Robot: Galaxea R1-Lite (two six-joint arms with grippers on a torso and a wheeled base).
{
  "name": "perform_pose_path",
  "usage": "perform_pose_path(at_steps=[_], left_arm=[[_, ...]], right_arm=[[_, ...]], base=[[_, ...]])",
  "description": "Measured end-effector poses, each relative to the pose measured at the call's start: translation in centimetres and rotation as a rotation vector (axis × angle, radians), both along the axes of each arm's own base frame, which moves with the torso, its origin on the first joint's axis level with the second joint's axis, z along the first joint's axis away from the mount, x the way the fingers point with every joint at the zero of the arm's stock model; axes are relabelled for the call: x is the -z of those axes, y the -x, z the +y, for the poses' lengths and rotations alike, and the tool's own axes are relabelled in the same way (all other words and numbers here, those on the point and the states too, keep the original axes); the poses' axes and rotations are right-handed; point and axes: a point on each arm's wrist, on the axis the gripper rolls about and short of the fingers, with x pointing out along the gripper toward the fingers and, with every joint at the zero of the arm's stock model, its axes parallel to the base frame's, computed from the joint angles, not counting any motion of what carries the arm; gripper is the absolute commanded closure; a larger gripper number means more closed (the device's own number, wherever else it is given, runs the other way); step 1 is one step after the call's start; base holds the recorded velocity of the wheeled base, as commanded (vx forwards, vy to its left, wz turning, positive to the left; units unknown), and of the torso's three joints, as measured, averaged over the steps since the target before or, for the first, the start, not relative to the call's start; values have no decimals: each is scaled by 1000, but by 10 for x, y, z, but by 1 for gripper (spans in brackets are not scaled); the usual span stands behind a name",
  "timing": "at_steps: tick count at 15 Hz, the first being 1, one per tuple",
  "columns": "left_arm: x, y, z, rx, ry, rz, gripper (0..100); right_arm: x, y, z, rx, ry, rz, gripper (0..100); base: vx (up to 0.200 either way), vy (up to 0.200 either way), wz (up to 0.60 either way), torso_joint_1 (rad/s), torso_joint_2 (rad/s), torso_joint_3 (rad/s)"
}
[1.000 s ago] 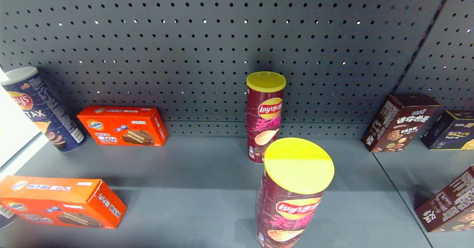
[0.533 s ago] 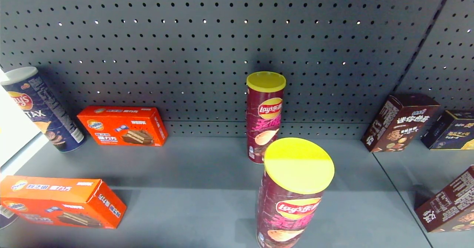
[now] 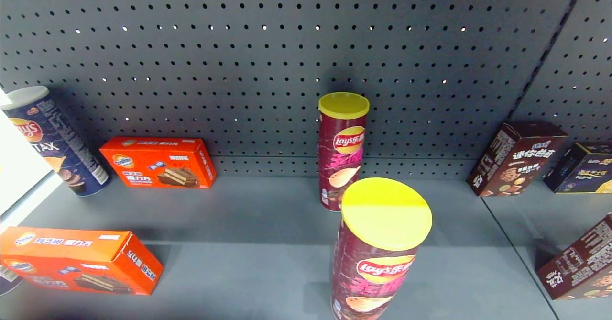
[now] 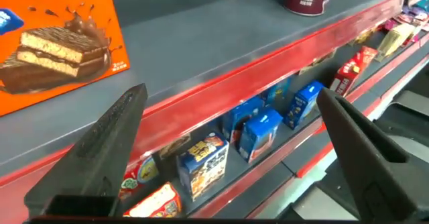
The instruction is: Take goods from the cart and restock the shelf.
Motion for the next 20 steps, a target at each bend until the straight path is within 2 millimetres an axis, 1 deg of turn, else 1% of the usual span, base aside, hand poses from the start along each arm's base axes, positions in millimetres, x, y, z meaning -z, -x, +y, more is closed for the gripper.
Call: perform_pose_path(at_steps=[17,20], left_arm=[[0,-1,1,-14,6,4,0],[0,0,0,-60,6,3,0]], right_arm=[[0,0,0,0,0,0,0],[0,0,0,1,0,1,0]], base=[[0,0,0,0,0,0],[0,0,0,0,0,0]])
